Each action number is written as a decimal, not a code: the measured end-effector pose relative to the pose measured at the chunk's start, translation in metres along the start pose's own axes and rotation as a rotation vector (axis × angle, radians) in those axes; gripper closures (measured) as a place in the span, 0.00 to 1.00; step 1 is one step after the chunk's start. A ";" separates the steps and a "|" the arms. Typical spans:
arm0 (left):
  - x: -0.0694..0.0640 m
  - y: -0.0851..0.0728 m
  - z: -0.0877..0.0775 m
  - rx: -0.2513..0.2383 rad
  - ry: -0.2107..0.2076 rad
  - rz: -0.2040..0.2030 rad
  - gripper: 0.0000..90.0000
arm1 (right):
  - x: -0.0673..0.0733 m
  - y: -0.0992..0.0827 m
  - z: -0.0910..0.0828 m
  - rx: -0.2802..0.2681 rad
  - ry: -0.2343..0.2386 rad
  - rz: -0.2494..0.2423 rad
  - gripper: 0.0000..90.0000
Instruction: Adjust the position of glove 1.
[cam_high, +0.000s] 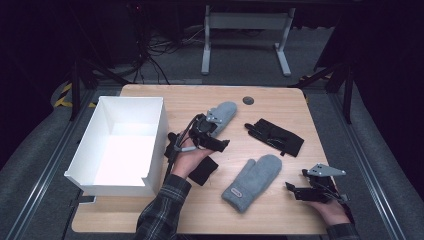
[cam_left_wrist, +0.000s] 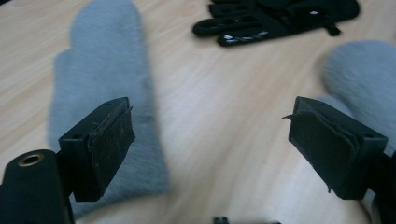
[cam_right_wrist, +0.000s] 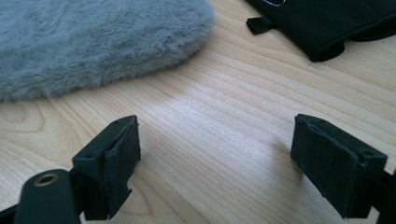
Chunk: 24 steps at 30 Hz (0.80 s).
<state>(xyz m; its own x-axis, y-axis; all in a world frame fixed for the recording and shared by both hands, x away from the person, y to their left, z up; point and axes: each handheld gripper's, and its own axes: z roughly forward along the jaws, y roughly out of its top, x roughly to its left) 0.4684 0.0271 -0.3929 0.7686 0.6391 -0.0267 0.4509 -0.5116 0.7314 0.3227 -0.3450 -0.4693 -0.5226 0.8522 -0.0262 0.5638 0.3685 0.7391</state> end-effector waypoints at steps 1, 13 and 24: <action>0.004 0.003 0.002 -0.003 0.007 -0.002 0.17 | 0.000 0.000 0.000 0.000 0.000 0.000 0.18; 0.047 0.015 0.037 0.021 0.056 -0.089 0.30 | 0.000 0.000 0.000 0.000 0.000 0.000 0.18; 0.074 0.012 0.059 0.051 0.056 -0.145 0.45 | 0.000 0.000 0.000 0.000 0.000 0.000 0.18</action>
<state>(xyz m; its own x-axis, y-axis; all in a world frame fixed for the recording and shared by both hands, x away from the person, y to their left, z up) 0.5572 0.0342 -0.4258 0.6678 0.7388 -0.0908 0.5793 -0.4391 0.6867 0.3227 -0.3450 -0.4693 -0.5225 0.8522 -0.0260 0.5640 0.3683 0.7391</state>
